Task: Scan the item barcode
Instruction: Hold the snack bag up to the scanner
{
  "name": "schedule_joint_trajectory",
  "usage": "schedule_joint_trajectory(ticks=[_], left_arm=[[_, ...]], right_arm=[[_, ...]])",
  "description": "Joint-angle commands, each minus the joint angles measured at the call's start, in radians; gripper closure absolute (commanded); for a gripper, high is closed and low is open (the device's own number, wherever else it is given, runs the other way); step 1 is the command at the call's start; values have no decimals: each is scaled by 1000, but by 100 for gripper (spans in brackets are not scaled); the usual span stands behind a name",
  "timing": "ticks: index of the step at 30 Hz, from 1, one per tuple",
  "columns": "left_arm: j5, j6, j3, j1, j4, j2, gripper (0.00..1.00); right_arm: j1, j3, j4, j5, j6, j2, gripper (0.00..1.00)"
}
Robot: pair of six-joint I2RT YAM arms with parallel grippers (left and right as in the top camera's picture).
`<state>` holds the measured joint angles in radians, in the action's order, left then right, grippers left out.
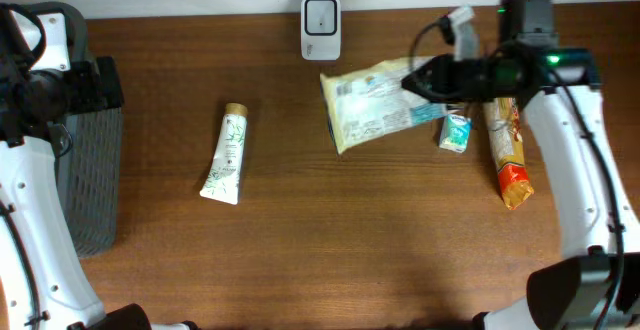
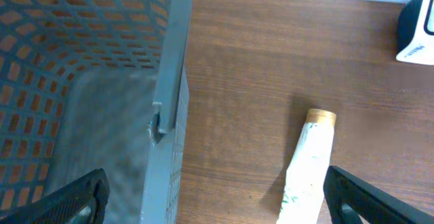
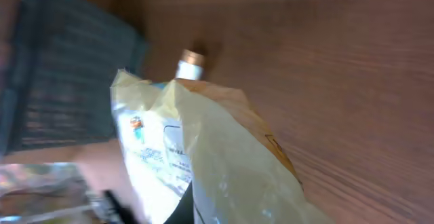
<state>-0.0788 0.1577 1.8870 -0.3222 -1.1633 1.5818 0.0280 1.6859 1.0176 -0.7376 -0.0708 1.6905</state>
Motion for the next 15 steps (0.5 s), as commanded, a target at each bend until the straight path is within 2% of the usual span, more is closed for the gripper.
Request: schedule_joint_trajectory(ticks=[1,2,3,4,6,7,9,12,14,15], left_arm=[[-10,13,9,-3,-1,-8,1],[-10,13,9,-3,-1,-8,1],[-10,13,9,-3,-1,-8,1],[-10,13,9,-3,-1,-8,1],[-10,13,9,-3,-1,-8,1],[-10,13,9,-3,-1,-8,1],[-10,13,9,-3,-1,-8,1],[-10,13,9,-3,-1,-8,1],[-10,13,9,-3,-1,-8,1],[-10,13,9,-3,-1,-8,1]], right_arm=[[167,124,-37,500,47,-32,96],[278,132,-130,796,121,-30,96],[343,132,-194,966,180,-16,96],[407,132,-266,1117,277,7,96],[493,132,-449,1298,484,72,96],[510,132,-528,1330,562,104,96],[514,132,-795,1338,829,231,96],[515,132,-1122,1365,1130,376,96],[514,132,-1387,1363,1409,499,96],[513,132,-1448,1362,1481,527,96]])
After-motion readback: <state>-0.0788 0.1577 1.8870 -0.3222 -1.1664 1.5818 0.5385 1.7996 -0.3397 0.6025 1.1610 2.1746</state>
